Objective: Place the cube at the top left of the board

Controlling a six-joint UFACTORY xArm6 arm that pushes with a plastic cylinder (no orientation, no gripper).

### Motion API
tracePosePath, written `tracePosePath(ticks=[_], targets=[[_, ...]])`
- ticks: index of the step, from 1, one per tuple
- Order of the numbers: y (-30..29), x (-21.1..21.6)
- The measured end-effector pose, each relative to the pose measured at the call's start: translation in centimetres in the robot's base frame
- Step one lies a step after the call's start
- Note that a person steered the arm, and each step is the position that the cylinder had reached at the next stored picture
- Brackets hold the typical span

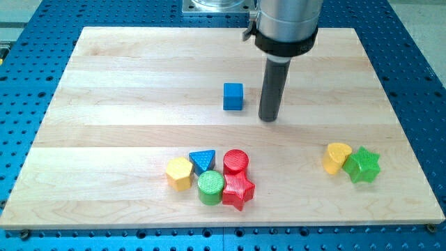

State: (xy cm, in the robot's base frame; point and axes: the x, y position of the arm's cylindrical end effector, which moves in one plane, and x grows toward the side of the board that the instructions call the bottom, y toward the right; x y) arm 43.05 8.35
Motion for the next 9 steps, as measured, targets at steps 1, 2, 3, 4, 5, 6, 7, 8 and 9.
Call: tracePosePath(ticks=[1, 2, 3, 4, 5, 6, 7, 8, 9], targets=[[-2.2, -4.2], [-14.5, -5.1], [-11.1, -4.2], [-9.1, 1.9], [-17.5, 0.0], [-21.8, -6.0], [-16.1, -3.8], [-17.0, -9.0], [-21.9, -14.6]])
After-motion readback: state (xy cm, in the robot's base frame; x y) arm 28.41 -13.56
